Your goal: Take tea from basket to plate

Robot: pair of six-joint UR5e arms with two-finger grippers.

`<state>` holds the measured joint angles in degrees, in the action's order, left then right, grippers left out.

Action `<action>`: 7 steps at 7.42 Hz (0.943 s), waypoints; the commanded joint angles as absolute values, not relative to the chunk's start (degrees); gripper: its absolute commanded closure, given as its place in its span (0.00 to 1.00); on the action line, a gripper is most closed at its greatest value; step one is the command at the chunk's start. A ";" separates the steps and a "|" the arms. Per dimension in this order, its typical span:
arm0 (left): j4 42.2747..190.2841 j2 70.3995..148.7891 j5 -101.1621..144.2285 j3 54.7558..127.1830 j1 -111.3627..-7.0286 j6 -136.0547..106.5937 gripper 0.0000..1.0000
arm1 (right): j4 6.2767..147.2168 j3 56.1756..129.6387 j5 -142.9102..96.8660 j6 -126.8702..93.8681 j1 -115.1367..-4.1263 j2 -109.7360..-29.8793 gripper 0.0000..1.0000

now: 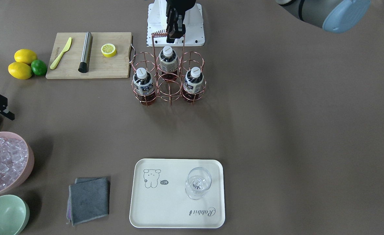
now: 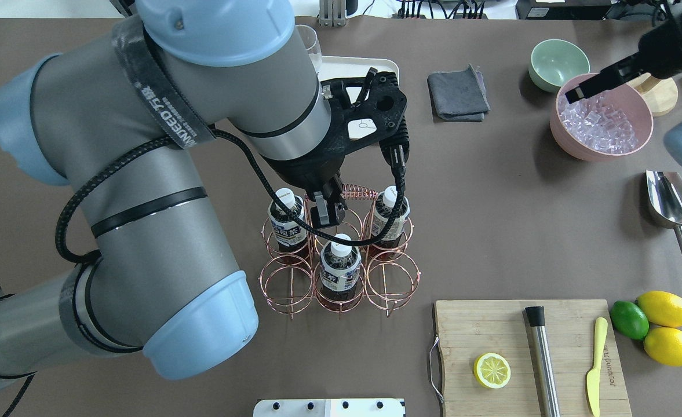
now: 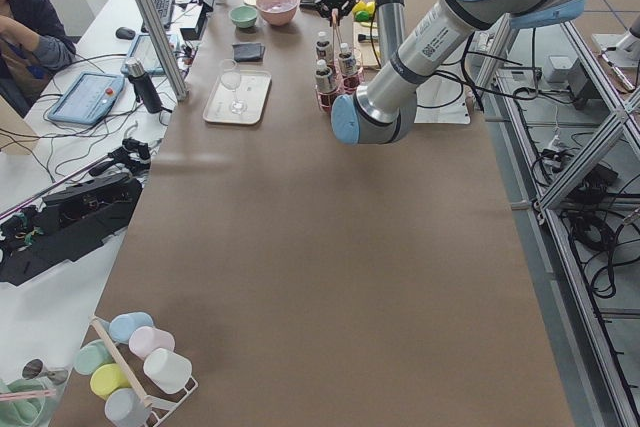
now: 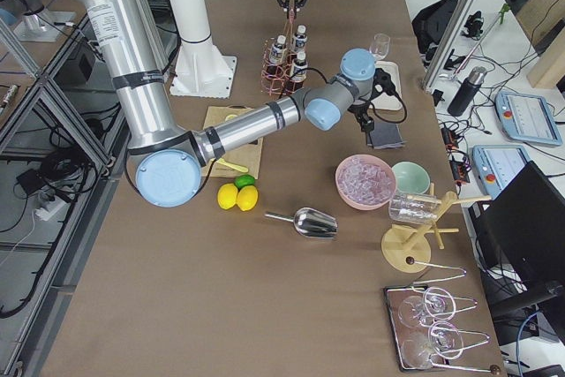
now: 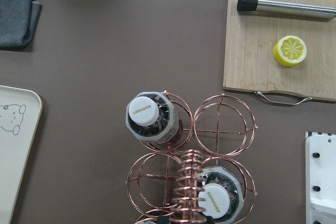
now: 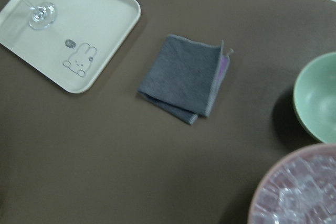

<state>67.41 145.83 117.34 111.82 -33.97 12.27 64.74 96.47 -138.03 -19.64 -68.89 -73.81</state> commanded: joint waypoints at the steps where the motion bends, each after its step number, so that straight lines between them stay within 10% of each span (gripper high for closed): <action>1: 67.41 145.55 116.89 111.88 -33.75 11.69 1.00 | 62.86 103.32 -123.57 -36.73 -57.81 -68.21 0.00; 7: 67.41 145.11 116.63 111.71 -33.75 11.69 1.00 | 62.75 115.93 -103.17 -47.98 -42.76 -71.02 0.01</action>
